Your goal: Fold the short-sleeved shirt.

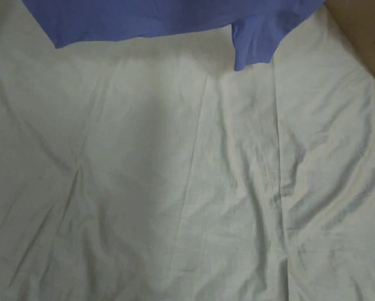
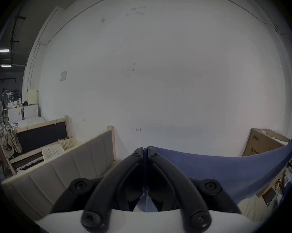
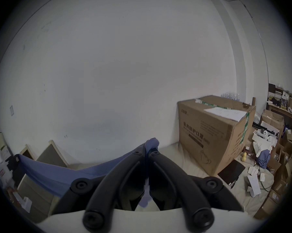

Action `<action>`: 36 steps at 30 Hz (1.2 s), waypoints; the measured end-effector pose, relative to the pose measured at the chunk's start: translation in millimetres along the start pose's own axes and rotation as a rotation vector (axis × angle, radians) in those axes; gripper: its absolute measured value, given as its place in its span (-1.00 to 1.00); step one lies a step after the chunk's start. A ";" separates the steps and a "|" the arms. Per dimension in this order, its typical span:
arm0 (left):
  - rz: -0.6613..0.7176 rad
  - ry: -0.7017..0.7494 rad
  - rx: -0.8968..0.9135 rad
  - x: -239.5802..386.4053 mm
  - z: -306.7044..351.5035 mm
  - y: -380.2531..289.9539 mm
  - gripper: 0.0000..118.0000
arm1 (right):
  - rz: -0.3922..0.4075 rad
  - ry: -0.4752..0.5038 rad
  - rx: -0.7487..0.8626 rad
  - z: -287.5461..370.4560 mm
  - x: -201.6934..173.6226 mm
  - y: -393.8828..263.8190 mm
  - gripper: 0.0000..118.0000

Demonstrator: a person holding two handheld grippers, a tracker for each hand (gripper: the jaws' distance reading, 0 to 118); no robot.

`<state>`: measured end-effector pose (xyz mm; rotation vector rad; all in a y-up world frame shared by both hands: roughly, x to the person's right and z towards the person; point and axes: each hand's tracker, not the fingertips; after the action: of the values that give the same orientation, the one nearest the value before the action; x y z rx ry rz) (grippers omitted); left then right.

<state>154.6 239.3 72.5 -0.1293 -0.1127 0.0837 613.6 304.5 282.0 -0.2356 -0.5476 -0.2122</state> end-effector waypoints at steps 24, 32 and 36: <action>-0.183 -0.110 -0.568 -103.0 253.7 -383.2 -0.97 | -0.016 0.047 -0.612 130.1 153.6 -434.9 -0.96; -0.144 -0.039 -0.792 -125.1 306.8 -455.0 -0.96 | 0.065 0.015 -0.700 179.0 176.7 -510.6 -0.96; -0.107 0.009 -0.813 -141.9 327.2 -462.3 -0.95 | 0.087 0.001 -0.734 194.0 194.1 -525.6 -0.96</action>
<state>10.8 -189.9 441.4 -0.9348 -0.1395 -0.0745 543.6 -168.4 633.0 -0.9701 -0.4387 -0.3239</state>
